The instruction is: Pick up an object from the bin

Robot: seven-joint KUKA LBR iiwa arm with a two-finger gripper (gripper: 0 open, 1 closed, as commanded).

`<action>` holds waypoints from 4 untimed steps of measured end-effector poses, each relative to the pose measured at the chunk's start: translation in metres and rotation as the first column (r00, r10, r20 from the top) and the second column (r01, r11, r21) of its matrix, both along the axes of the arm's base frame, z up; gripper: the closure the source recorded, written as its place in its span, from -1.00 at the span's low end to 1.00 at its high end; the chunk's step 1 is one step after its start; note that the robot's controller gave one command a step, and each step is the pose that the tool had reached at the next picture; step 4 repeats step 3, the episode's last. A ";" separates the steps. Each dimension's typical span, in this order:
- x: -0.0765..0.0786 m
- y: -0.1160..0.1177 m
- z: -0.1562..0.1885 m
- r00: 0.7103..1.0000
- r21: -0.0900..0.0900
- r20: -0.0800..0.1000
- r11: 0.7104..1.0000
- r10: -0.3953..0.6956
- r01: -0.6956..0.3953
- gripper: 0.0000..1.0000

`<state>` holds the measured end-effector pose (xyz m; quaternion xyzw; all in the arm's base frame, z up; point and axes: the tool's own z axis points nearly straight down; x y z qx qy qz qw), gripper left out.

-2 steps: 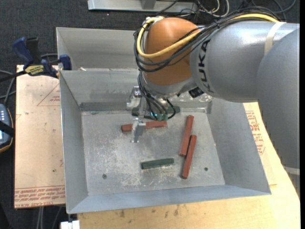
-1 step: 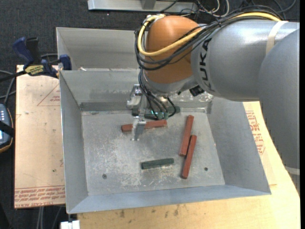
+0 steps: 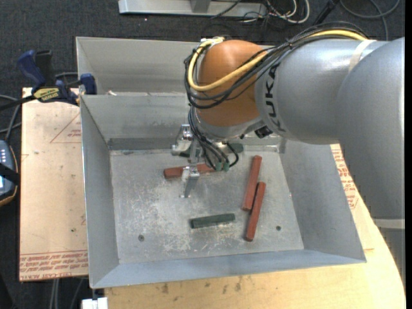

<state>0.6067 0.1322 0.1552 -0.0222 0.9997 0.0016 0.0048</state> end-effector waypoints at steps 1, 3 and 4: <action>0.021 -0.019 -0.076 0.998 0.002 0.011 0.998 0.057 -0.057 1.00; 0.007 0.003 0.097 0.997 -0.001 0.002 0.997 0.077 -0.077 1.00; 0.007 0.003 0.097 0.997 -0.001 0.002 0.997 0.077 -0.077 1.00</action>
Offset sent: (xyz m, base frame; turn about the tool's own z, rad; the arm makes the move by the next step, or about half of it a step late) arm 0.0000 0.0000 0.0000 0.0000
